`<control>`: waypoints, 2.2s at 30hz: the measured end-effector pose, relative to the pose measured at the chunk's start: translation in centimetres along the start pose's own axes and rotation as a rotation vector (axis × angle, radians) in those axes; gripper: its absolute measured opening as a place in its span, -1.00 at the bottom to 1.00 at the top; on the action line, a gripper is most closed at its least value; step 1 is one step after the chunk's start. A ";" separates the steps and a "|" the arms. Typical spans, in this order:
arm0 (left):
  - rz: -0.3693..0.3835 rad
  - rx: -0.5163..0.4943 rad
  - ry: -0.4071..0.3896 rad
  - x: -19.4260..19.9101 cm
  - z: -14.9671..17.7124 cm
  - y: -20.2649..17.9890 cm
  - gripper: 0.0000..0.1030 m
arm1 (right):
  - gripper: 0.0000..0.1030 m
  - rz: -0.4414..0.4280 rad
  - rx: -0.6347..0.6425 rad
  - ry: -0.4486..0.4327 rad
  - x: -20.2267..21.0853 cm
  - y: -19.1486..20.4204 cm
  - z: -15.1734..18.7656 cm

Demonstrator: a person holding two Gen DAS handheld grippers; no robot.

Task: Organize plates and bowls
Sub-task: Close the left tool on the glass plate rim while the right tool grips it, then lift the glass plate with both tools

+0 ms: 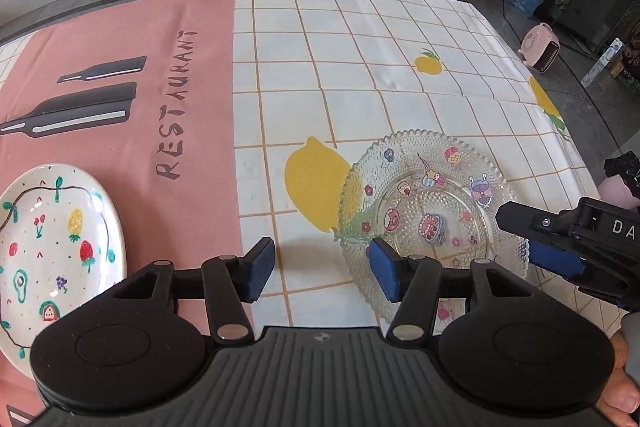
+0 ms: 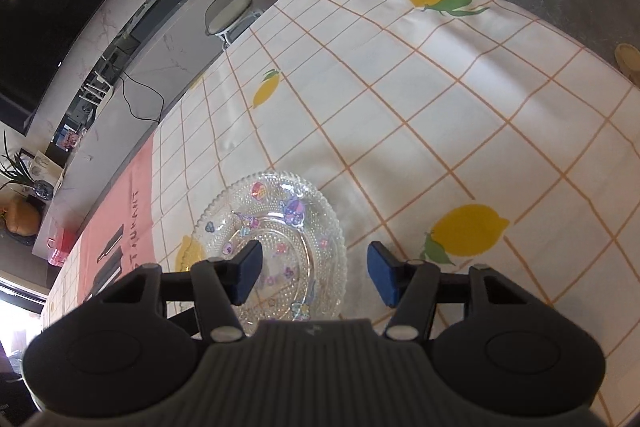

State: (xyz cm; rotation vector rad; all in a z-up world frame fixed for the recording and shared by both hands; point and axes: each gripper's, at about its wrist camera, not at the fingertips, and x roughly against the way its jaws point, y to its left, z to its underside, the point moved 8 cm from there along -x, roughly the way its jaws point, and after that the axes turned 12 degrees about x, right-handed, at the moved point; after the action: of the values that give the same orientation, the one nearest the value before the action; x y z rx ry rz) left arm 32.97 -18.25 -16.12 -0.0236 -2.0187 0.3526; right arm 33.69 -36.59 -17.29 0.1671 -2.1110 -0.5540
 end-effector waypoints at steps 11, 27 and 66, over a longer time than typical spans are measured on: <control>0.065 0.083 -0.067 -0.5 -1.4 0.5 -0.09 | -0.15 -0.036 0.021 0.000 -0.7 -0.2 -0.8; 0.142 0.215 0.009 -0.2 -0.8 0.5 -0.74 | -0.68 -0.042 -0.029 0.008 -0.6 -0.9 -0.2; 0.070 0.149 0.188 8.5 3.9 8.6 -0.80 | -0.77 -0.162 0.073 0.054 7.6 7.1 10.0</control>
State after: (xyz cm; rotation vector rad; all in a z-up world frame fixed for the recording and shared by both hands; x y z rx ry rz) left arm 24.51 -9.55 -12.56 -0.0337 -1.8046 0.5249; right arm 21.82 -29.50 -13.20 0.3932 -2.0773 -0.5609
